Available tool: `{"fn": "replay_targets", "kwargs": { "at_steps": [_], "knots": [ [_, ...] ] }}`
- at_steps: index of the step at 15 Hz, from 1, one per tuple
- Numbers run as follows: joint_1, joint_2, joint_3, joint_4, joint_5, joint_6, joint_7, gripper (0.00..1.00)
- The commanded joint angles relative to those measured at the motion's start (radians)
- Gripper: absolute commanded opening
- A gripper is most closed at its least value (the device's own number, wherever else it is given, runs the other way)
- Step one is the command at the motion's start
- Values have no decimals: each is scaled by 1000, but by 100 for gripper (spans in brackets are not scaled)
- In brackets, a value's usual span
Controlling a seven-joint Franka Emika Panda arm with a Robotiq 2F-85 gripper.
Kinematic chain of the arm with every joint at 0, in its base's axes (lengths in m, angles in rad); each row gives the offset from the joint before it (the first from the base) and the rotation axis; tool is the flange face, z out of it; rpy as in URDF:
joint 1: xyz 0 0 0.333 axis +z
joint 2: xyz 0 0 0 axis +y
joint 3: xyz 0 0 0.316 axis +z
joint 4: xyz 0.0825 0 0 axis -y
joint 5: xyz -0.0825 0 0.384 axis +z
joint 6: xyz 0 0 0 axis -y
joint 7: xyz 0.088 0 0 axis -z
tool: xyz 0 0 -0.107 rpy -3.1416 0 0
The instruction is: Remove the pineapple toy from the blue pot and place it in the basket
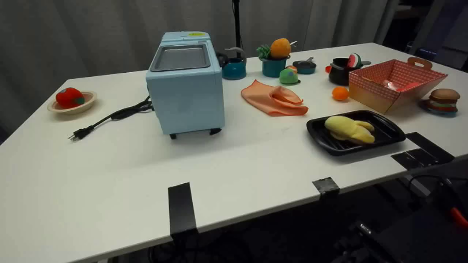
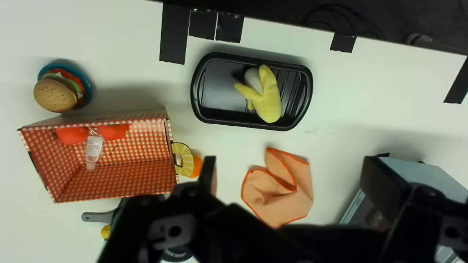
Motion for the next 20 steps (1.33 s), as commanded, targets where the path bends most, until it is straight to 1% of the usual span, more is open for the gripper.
{"fn": "replay_targets", "kwargs": {
  "at_steps": [1,16,20],
  "knots": [
    [-2,3,2,3,2,-2,-1,100],
    [-2,3,2,3,2,-2,-1,100],
    [0,79,-1,6,-5,46,12,100]
  ]
}}
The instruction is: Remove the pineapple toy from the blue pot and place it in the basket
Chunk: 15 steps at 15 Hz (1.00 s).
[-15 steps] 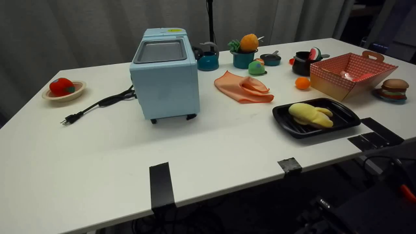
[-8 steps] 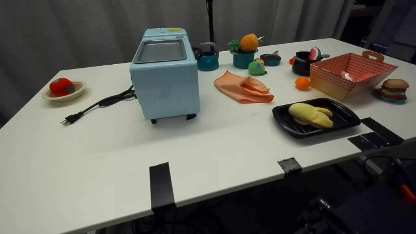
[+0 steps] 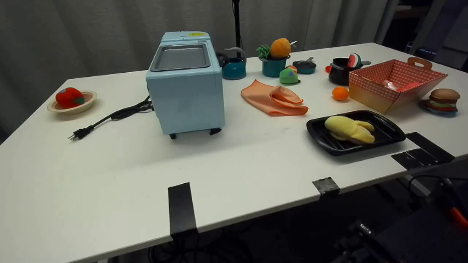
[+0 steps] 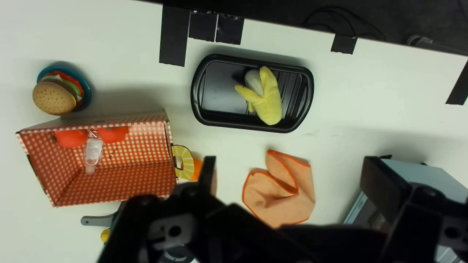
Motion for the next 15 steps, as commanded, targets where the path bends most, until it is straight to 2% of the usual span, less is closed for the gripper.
{"fn": "replay_targets", "kwargs": {
  "at_steps": [1,9,15],
  "knots": [
    [2,91,-2,10,-2,59,11,100],
    [15,458,-1,96,55,301,3,100],
    [20,719,38,245,152,367,-11,100]
  ]
}}
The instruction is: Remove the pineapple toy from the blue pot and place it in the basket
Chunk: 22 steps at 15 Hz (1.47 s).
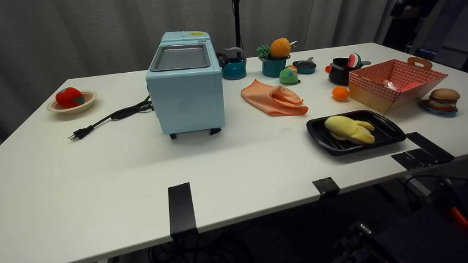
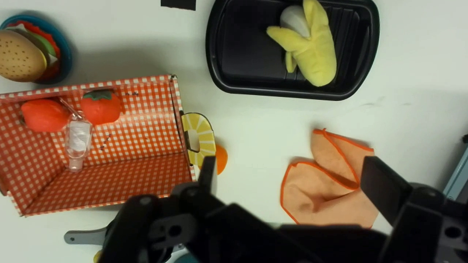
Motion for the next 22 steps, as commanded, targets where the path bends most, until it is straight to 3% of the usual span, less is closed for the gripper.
{"fn": "replay_targets", "kwargs": {
  "at_steps": [1,12,22],
  "knots": [
    [1,165,29,142,60,1,-14,100],
    [-30,518,141,491,94,14,8,100],
    [-64,798,205,802,77,131,38,100]
  ]
}}
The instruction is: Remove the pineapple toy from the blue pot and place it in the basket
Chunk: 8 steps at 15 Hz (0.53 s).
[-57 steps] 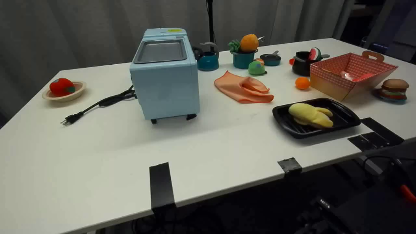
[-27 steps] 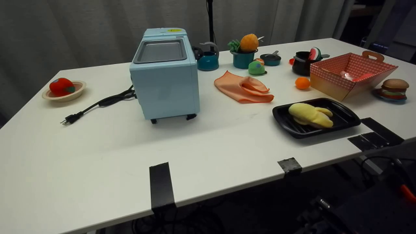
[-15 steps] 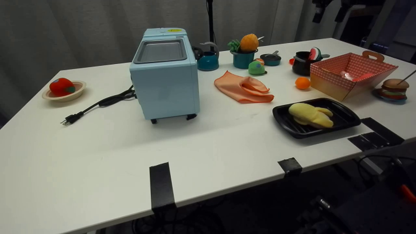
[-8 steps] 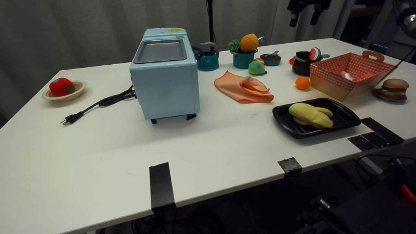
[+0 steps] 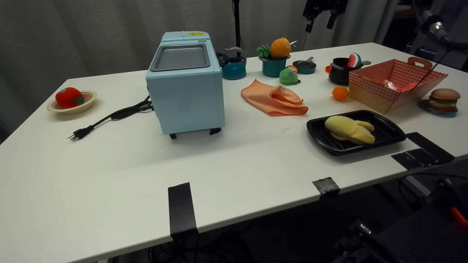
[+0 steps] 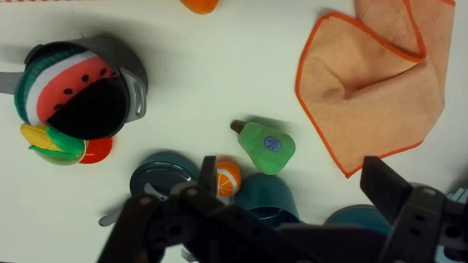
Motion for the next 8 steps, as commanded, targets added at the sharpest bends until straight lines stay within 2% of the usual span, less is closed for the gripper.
{"fn": "replay_targets", "kwargs": {
  "at_steps": [1,8],
  "knots": [
    [-32,132,35,158,7,41,17,100],
    [-34,310,57,371,-19,119,27,100]
  ]
}}
